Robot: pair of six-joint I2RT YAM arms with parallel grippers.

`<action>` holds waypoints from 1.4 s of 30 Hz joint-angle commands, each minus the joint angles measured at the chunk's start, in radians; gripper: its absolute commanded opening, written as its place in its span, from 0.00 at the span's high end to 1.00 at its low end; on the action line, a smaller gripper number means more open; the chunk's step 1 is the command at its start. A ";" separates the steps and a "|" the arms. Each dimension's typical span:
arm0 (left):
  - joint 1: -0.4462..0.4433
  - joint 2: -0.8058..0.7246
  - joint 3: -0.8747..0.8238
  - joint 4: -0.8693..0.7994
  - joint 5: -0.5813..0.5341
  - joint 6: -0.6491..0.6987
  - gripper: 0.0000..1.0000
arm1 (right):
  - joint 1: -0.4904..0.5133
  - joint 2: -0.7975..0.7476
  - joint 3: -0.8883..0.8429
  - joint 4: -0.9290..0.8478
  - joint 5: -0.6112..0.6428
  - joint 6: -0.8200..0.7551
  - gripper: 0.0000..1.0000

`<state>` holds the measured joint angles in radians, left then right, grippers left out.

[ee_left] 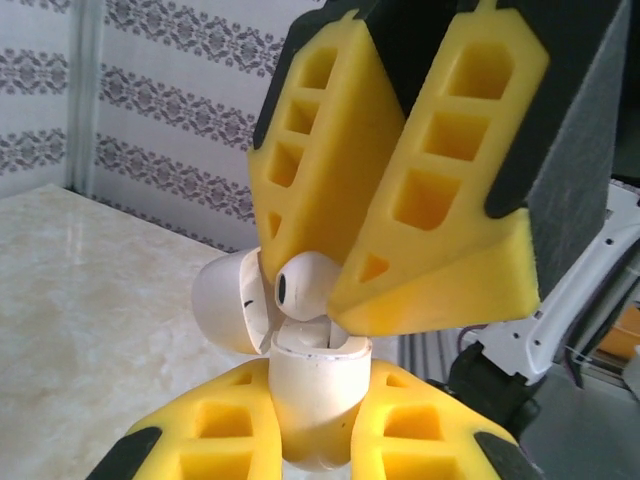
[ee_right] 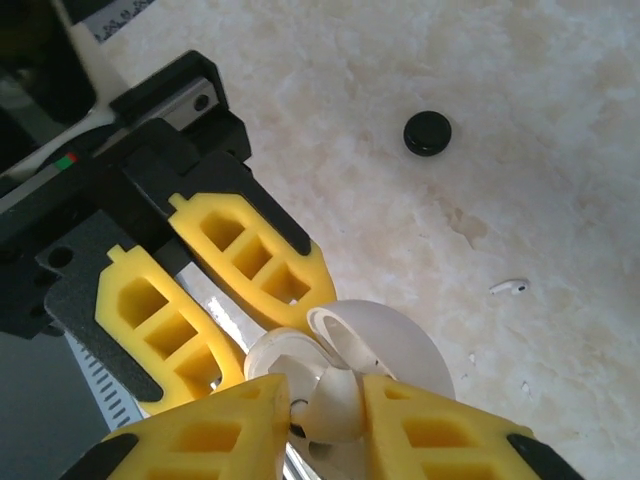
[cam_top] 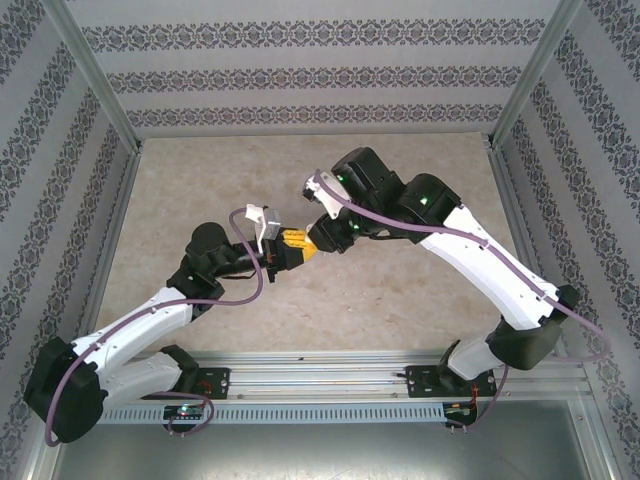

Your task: Insert wireless bluetooth earbuds into charging case

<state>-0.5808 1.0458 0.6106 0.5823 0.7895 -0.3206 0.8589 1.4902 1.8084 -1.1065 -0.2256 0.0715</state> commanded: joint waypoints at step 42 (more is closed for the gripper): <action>-0.011 -0.084 -0.038 0.046 -0.146 0.045 1.00 | -0.106 -0.150 -0.044 0.171 0.075 0.312 0.44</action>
<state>-0.5816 1.0084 0.5999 0.5991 0.7128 -0.3145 0.8028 1.4189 1.8259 -1.0019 -0.1715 0.2947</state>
